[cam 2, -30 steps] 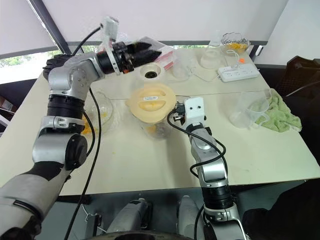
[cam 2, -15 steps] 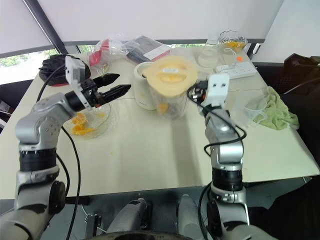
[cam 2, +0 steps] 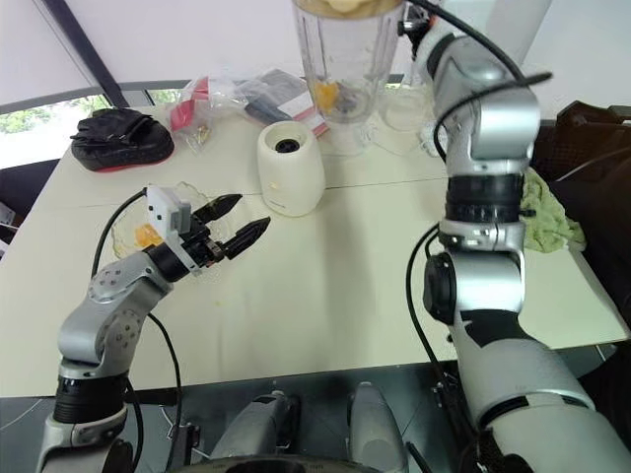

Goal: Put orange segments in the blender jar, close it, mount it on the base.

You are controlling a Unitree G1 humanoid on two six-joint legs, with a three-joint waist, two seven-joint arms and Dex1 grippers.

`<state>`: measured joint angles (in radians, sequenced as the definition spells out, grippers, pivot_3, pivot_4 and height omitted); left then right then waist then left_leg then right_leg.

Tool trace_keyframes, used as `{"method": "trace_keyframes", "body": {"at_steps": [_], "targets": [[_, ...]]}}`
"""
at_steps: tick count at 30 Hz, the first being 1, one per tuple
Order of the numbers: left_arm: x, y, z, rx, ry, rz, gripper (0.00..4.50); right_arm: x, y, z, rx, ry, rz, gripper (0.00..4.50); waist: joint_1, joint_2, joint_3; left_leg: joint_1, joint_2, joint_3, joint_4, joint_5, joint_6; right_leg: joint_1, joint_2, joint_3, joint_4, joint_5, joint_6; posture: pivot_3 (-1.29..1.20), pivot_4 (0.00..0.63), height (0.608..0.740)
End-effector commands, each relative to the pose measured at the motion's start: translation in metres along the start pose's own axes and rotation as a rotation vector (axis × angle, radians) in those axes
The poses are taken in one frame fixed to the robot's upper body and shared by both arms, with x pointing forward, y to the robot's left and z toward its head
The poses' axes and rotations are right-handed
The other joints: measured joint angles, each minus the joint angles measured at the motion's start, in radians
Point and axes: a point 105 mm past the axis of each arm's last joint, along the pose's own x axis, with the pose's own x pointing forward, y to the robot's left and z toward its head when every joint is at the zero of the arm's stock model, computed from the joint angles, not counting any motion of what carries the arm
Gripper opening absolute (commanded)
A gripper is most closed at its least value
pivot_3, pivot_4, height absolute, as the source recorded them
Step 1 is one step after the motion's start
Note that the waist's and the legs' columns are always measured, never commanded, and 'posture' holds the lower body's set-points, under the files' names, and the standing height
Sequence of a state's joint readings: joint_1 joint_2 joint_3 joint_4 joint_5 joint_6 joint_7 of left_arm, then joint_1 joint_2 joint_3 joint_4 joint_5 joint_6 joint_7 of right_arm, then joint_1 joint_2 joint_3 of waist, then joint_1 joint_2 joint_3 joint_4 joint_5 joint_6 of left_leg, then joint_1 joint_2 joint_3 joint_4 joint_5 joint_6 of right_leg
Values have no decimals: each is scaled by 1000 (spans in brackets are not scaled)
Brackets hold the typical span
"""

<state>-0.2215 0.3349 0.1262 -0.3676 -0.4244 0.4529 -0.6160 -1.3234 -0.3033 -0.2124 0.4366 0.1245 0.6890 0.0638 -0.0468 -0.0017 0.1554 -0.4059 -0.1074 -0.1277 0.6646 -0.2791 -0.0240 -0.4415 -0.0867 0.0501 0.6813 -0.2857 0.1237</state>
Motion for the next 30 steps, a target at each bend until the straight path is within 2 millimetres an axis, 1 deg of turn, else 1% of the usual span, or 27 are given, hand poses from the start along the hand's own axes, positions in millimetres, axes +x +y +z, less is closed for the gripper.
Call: {"method": "trace_keyframes", "body": {"at_steps": [1,3,5,9,14,18,24,30], "targets": [[-2,-2,12,66,-52,40,4075,15,29,33,41,-88,43,1038,-5,0,0,0,0,1,0,0,0,-1,0,0,0,0,0,0,150,740],[-4,-2,11,72,-49,65,4075,24,51,30,42,-76,57,1038,-7,0,0,0,0,1,0,0,0,-1,0,1,0,0,0,0,150,740],[-5,-3,11,76,-46,77,4075,28,65,29,38,-75,69,1038,-12,0,0,-1,0,1,-1,0,0,-1,0,1,0,0,0,0,150,740],[-10,-3,12,93,-34,98,4075,34,82,18,41,-60,88,1038,-10,0,0,-1,0,0,-1,0,0,-1,0,0,-1,0,0,0,150,740],[-14,0,13,115,-15,108,4075,38,84,1,43,-27,76,1038,-5,0,0,-2,0,0,-1,0,0,-1,0,0,-1,0,0,0,150,740],[-15,0,12,123,-5,110,4075,39,85,-7,57,-7,75,1038,-13,0,0,-2,0,0,-1,0,0,-1,0,0,-1,0,0,0,150,740],[-14,-1,12,134,3,102,4075,39,87,-17,66,18,85,1038,-22,0,0,-2,0,0,-1,0,0,-1,0,0,-1,0,0,0,150,740],[-14,0,13,142,7,99,4075,38,97,-23,76,38,130,1038,-23,0,0,-2,0,0,-1,0,0,-1,0,0,-1,0,0,0,150,740]]}}
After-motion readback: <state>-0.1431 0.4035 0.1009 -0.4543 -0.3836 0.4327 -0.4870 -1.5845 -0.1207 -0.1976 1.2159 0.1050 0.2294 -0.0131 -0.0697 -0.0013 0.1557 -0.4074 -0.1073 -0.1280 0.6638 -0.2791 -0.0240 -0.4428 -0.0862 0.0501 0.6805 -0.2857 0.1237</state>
